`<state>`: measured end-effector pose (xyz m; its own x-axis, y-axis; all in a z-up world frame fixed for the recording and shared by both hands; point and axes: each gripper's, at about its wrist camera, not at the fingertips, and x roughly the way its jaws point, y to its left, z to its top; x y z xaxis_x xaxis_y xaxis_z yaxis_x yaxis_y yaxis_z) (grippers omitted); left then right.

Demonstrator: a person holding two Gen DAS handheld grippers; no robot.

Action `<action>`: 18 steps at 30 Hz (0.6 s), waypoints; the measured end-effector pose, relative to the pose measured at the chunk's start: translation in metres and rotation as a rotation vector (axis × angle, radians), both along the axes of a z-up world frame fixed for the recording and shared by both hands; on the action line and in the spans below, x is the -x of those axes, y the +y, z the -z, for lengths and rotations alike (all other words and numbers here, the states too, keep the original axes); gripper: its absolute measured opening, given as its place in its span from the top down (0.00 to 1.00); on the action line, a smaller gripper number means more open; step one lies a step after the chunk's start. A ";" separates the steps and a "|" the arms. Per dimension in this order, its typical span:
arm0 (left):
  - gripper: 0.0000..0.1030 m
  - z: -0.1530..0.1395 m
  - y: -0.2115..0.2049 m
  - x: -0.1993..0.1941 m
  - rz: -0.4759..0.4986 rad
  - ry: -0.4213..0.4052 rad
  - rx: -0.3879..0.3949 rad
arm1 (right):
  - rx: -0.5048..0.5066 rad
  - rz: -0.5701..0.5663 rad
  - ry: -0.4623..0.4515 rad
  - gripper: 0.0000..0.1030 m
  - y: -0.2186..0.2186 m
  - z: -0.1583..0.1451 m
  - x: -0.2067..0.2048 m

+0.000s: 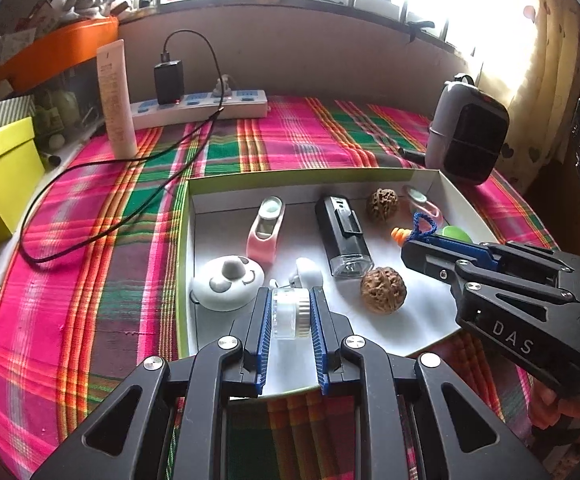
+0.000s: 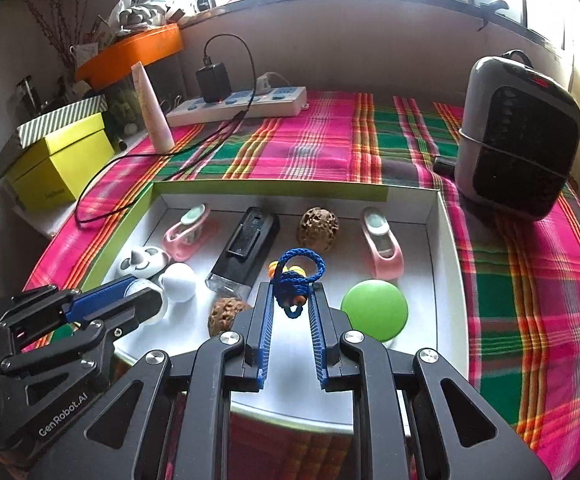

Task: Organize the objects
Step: 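Carry white jar in left tool and blue keychain in right tool into box, then open right tool releasing blue keychain while left tool releases white jar in box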

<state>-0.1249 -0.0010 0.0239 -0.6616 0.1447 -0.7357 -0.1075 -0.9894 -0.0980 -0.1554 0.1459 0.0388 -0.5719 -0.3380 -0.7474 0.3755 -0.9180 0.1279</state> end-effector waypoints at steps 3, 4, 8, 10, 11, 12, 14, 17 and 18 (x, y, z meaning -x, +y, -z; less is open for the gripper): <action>0.83 0.003 0.000 0.002 0.000 -0.008 0.003 | -0.002 -0.001 -0.008 0.82 0.000 0.003 0.002; 0.83 0.003 0.000 0.002 0.003 -0.007 0.005 | -0.005 -0.001 -0.011 0.82 -0.001 0.003 0.003; 0.83 0.004 0.001 0.002 0.004 -0.011 0.007 | -0.014 -0.002 -0.020 0.82 -0.003 0.007 0.003; 0.83 0.004 0.001 0.002 0.007 -0.012 0.011 | -0.013 -0.001 -0.024 0.82 -0.003 0.007 0.004; 0.83 0.004 0.001 0.002 0.008 -0.011 0.014 | -0.017 0.000 -0.026 0.82 -0.004 0.008 0.004; 0.83 0.005 0.001 0.002 0.008 -0.011 0.014 | -0.019 -0.001 -0.027 0.82 -0.004 0.008 0.004; 0.83 0.005 0.001 0.002 0.004 -0.012 0.011 | -0.020 -0.005 -0.029 0.82 -0.005 0.008 0.004; 0.83 0.006 0.000 0.002 0.003 -0.014 0.009 | -0.027 -0.007 -0.030 0.82 -0.007 0.009 0.003; 0.83 0.006 0.000 0.003 0.002 -0.017 0.010 | -0.031 -0.007 -0.031 0.82 -0.007 0.010 0.003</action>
